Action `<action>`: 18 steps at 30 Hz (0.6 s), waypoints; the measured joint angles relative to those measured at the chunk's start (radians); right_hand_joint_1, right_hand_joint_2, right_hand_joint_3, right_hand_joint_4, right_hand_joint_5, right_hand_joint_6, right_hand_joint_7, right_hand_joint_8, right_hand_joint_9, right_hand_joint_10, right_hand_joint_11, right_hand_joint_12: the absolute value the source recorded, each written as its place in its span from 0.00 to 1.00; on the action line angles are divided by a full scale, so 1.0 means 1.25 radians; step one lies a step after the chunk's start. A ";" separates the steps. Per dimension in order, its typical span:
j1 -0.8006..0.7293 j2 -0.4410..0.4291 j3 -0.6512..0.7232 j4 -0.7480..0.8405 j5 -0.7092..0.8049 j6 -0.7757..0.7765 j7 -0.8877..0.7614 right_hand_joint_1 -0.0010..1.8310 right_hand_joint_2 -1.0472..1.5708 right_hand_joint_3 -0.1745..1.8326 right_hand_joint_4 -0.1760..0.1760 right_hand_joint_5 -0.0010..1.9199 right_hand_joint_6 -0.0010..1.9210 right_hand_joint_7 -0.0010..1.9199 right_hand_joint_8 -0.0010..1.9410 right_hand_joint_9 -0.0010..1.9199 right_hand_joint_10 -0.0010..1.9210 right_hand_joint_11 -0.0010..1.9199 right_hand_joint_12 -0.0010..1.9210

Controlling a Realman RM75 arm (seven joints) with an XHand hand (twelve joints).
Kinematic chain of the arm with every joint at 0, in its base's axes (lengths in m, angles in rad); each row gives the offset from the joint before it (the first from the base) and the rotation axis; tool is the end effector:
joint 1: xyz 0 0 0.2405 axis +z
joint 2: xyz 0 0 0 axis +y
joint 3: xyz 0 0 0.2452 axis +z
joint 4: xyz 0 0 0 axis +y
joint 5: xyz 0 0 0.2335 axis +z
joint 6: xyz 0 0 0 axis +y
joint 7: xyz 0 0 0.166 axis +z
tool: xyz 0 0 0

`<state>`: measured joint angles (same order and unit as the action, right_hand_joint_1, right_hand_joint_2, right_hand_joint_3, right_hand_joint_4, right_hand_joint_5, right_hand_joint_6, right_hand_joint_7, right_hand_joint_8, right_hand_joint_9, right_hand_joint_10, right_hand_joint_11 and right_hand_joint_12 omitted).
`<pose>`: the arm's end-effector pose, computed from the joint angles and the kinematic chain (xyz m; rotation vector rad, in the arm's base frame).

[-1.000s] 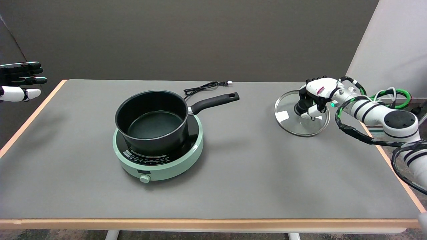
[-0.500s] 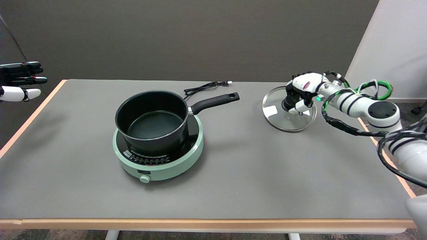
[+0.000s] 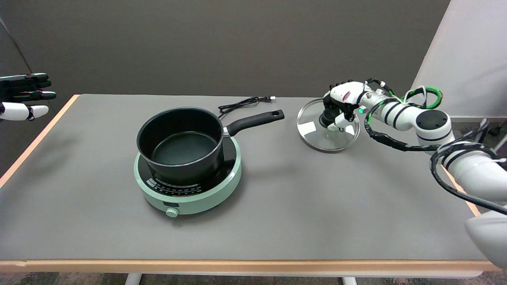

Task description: Place the pot lid onto the table.

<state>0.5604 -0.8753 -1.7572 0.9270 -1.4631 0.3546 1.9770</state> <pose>-0.2115 -0.4856 0.4561 1.6048 -0.0870 -0.2907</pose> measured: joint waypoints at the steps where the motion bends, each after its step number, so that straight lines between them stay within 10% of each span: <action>1: 0.004 -0.001 -0.006 -0.004 0.001 -0.002 0.000 0.68 0.81 0.21 0.53 0.37 0.61 0.48 0.62 0.44 0.69 0.30 0.80; 2: 0.011 -0.002 -0.016 -0.012 0.002 -0.004 0.000 0.73 0.78 0.25 1.00 0.37 0.45 0.46 0.64 0.44 0.65 0.29 0.79; 6: 0.032 -0.007 -0.041 -0.034 0.007 -0.013 0.000 0.57 0.67 0.52 1.00 0.38 0.36 0.46 0.28 0.42 0.53 0.25 0.73; 18: 0.062 -0.013 -0.076 -0.074 0.011 -0.025 -0.001 0.53 0.63 0.59 0.86 0.29 0.15 0.34 0.11 0.33 0.28 0.22 0.45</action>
<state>0.6381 -0.8913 -1.8519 0.8347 -1.4489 0.3236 1.9757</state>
